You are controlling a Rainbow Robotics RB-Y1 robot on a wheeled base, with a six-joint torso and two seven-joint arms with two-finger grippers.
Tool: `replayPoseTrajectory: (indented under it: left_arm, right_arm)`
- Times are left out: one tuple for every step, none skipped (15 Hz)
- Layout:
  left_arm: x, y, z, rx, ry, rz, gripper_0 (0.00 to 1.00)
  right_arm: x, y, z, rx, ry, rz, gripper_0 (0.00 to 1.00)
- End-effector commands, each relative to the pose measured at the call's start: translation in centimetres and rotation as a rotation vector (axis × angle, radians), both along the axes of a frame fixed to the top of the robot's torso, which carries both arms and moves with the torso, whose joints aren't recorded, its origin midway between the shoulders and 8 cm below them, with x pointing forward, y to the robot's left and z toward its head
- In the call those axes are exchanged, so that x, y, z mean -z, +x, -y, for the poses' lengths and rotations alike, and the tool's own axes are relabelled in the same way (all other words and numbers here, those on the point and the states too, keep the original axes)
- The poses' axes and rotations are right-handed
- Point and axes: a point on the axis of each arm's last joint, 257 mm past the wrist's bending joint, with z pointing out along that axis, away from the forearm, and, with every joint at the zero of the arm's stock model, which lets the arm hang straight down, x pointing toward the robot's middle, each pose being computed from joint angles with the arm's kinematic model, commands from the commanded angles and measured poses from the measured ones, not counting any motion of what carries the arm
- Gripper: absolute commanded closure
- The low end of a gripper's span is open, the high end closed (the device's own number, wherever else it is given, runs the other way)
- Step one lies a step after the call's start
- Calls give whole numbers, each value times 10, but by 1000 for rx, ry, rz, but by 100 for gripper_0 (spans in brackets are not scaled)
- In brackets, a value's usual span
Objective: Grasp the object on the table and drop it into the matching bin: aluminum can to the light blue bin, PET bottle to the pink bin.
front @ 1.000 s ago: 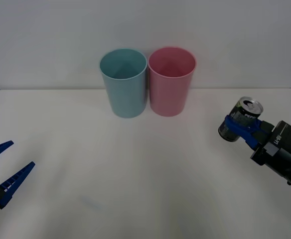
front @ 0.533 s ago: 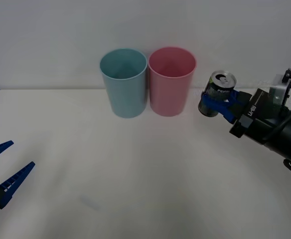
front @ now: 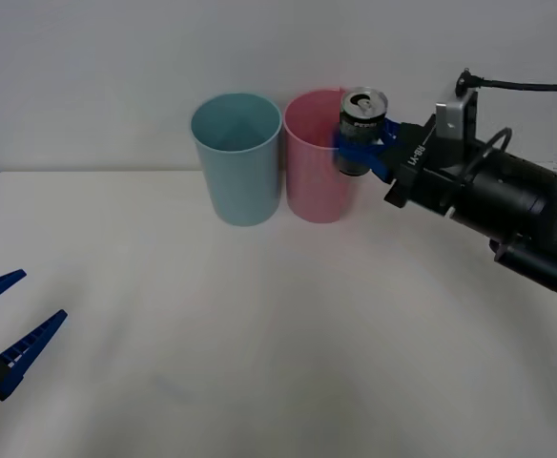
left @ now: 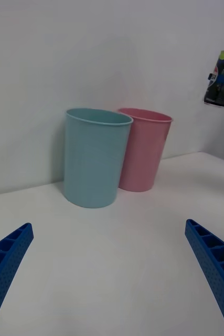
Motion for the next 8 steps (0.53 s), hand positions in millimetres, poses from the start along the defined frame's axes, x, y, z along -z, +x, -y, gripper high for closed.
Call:
replayPoseTrajectory:
  left_arm:
    - [0,0,0,0,0,0,0]
    - [0,0,0,0,0,0,0]
    - [0,0,0,0,0,0,0]
    - [0,0,0,0,0,0,0]
    - [0,0,0,0,0,0,0]
    - [0,0,0,0,0,0,0]
    - [0,0,0,0,0,0,0]
    - [0,0,0,0,0,0,0]
  right_arm:
    - [-7,26,-23,-17,-19,-7,100]
    - [-11,34,-31,-26,-21,-15,100]
    - [-14,43,-39,-32,-23,-22,100]
    - [-17,50,-45,-32,-23,-25,100]
    - [-20,59,-51,-28,-27,-27,100]
    - [-23,65,-58,-30,-26,-28,100]
    - [-25,75,-67,-28,-24,-39,100]
    - [-28,83,-78,-28,-22,-43,100]
